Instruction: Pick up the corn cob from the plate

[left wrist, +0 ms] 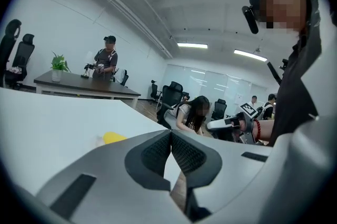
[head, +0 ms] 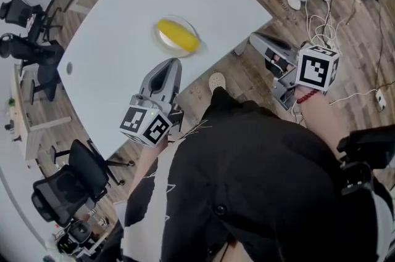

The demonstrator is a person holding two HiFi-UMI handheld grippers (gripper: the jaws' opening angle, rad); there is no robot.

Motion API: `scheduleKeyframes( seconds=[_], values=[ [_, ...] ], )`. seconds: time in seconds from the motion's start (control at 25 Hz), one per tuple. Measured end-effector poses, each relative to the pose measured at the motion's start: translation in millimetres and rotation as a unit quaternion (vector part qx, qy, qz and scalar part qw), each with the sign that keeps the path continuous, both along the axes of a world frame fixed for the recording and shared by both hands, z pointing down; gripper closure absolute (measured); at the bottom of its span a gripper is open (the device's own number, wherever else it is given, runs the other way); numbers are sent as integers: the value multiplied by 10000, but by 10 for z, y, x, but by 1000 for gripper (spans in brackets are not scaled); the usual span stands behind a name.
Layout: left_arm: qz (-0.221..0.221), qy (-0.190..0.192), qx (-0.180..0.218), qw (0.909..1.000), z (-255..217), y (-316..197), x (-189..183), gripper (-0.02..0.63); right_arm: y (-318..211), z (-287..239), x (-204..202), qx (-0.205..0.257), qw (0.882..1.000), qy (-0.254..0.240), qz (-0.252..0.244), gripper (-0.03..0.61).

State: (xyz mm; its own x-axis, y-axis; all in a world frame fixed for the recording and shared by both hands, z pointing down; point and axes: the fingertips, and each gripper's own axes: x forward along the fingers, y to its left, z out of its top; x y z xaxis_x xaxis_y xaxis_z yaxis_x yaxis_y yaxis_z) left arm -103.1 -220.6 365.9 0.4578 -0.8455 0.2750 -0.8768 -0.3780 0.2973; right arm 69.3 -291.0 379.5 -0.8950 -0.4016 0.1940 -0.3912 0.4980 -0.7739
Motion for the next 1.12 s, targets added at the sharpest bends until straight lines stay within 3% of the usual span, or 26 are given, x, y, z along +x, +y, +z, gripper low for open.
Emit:
scheduleKeyframes(
  seconds=[0.2,0.32,0.48,0.64,0.72,0.84,1.0,1.12],
  values=[
    [309,-124,-40,9994,28,-259,-181,600,-202,-10,-143,-96,9997,-20,234,563],
    [611,-621,-56,9962,102,-411,-222,600,-297,-26,-176,-128,9992,-33,390,563],
    [1293,-1436,33,9811,210,-557,-206,600,-400,14,-146,-191,9976,33,671,563],
    [1896,-1950,47,9623,340,-716,-159,600,-470,95,-124,-308,9954,13,909,563],
    [2249,-2365,87,9452,409,-819,-135,600,-551,152,-125,-387,9940,7,1021,563],
    [2941,-3048,275,9055,487,-886,-85,600,-659,197,-91,-448,9921,-15,1171,563],
    [3803,-3259,234,8652,581,-928,-65,505,-799,261,-33,-539,9894,-11,1351,563],
    [4394,-3467,247,8283,663,-879,-68,475,-825,318,-19,-604,9883,-13,1402,563]
  ],
)
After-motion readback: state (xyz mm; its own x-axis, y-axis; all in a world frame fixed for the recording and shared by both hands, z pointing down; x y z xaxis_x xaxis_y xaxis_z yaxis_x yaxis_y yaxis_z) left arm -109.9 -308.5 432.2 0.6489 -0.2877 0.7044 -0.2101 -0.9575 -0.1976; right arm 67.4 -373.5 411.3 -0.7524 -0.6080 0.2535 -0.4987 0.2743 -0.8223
